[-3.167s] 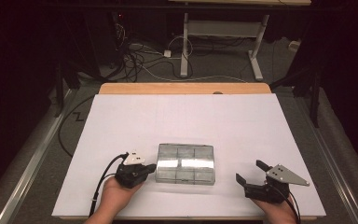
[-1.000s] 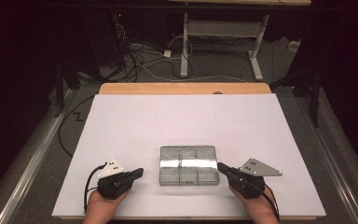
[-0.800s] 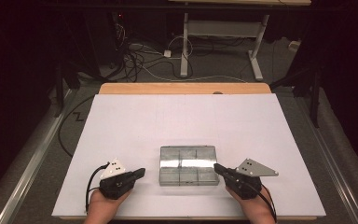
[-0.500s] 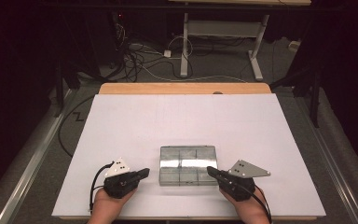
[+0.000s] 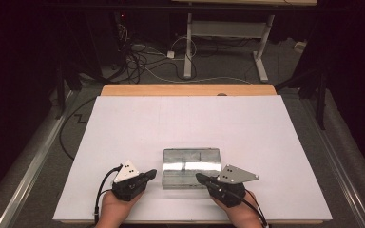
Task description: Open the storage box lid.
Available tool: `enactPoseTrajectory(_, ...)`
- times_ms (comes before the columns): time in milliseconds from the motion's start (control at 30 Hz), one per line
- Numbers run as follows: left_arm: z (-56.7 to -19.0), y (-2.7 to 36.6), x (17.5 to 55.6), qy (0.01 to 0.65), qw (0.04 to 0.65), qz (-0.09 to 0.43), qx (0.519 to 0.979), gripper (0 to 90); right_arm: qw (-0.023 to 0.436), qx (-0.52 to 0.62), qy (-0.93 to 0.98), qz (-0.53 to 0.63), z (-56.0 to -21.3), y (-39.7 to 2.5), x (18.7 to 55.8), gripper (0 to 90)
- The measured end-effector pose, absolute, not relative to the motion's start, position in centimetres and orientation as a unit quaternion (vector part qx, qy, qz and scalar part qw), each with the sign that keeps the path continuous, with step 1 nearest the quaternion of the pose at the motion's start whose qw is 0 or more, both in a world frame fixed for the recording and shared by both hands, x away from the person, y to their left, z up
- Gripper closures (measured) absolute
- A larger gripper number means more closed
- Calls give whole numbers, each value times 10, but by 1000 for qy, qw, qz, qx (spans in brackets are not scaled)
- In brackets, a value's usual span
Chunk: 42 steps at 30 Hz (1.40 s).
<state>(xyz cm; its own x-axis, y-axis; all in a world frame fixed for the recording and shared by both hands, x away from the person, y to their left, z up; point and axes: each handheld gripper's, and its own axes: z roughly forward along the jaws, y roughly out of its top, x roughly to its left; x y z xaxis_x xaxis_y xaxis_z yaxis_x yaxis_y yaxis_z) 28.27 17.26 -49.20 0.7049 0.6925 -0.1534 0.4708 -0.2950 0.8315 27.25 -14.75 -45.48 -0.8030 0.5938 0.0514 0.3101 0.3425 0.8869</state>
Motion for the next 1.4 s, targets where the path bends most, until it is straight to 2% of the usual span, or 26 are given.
enactPoseTrajectory(367,-494,172,287,377,458,106,798,876,115,277,811,503,-461,-135,259,900)
enactPoseTrajectory(967,-494,175,287,368,468,90,799,876,76,293,831,466,-490,-130,254,900)
enactPoseTrajectory(1400,-494,174,287,367,467,90,799,875,74,324,830,448,-493,-130,260,900)
